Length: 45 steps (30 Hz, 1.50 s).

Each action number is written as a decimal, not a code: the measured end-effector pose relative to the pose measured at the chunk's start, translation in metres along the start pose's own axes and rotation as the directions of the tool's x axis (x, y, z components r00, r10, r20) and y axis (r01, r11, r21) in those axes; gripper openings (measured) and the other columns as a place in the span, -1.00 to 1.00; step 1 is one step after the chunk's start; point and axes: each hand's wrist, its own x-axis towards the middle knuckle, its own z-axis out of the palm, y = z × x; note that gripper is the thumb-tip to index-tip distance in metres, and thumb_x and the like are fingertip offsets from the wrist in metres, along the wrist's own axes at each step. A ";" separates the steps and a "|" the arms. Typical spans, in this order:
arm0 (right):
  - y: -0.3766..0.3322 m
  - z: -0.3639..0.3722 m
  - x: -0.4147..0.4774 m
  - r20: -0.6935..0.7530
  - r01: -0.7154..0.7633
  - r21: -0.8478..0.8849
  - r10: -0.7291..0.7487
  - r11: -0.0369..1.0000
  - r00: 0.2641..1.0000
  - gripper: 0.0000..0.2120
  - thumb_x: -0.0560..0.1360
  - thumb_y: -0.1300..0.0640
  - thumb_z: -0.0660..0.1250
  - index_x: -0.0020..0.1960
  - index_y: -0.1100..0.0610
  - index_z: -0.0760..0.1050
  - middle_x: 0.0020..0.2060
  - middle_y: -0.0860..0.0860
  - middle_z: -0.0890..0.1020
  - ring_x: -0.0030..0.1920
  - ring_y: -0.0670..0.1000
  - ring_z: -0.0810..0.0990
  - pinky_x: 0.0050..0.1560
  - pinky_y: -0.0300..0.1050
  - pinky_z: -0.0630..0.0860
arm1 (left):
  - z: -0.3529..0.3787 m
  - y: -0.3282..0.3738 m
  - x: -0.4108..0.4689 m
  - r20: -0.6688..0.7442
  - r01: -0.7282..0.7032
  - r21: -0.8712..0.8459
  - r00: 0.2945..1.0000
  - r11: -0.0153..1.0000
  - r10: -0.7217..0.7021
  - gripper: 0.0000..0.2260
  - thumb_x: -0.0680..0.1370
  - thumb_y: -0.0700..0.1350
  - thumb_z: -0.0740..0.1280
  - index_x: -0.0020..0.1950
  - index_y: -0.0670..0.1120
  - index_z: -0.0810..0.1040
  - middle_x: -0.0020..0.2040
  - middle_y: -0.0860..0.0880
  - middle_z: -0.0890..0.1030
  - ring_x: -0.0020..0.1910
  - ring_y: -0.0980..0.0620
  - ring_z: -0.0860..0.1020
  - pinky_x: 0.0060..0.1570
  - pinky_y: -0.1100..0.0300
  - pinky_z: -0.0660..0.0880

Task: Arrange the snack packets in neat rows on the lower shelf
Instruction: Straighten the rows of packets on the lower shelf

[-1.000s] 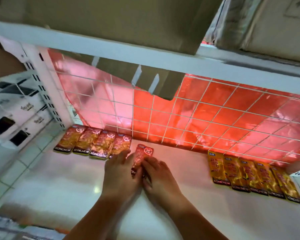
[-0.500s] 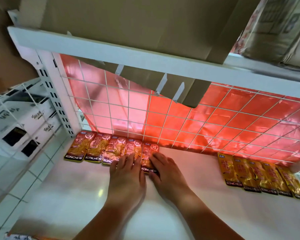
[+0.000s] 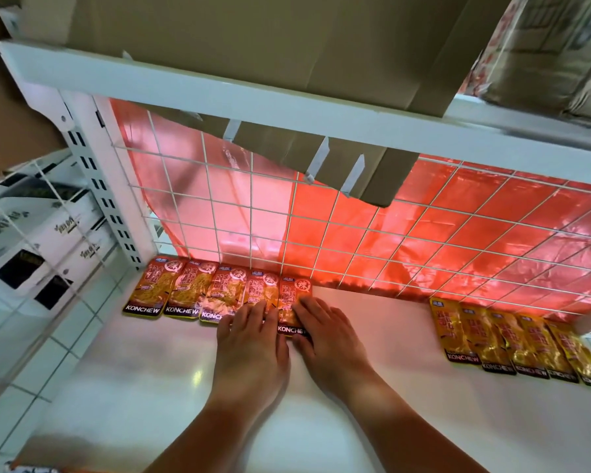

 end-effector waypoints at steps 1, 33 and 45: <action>0.000 0.001 0.000 -0.002 -0.002 0.001 0.002 1.000 1.000 -0.43 0.65 -0.20 0.09 0.61 -0.08 0.14 0.61 -0.13 0.11 0.61 -0.07 0.05 0.49 -0.22 -0.20 | 0.001 0.000 0.000 0.003 0.001 0.001 1.000 1.000 -0.001 -0.63 0.58 0.07 0.20 0.28 -0.03 0.62 0.30 -0.06 0.61 0.30 -0.14 0.51 0.32 -0.17 0.38; 0.011 -0.110 -0.069 -0.221 0.001 0.136 0.029 0.991 0.975 -0.45 0.61 -0.05 0.30 0.55 0.03 0.30 0.52 0.00 0.36 0.51 0.03 0.31 0.51 -0.06 0.25 | -0.071 0.093 0.006 -0.144 -0.116 -0.031 0.983 0.993 0.111 -0.56 0.53 0.09 0.27 0.36 -0.05 0.56 0.26 -0.09 0.60 0.21 -0.18 0.53 0.18 -0.09 0.42; 0.088 -0.314 -0.245 -0.621 0.039 0.032 -0.010 0.999 0.783 -0.47 0.57 0.09 0.33 0.52 0.14 0.35 0.52 0.07 0.35 0.53 0.09 0.29 0.48 -0.05 0.26 | -0.203 0.317 -0.004 -0.511 -0.512 -0.195 0.781 0.836 0.359 -0.54 0.54 0.08 0.26 0.38 -0.07 0.55 0.28 -0.04 0.61 0.31 -0.18 0.53 0.28 -0.15 0.44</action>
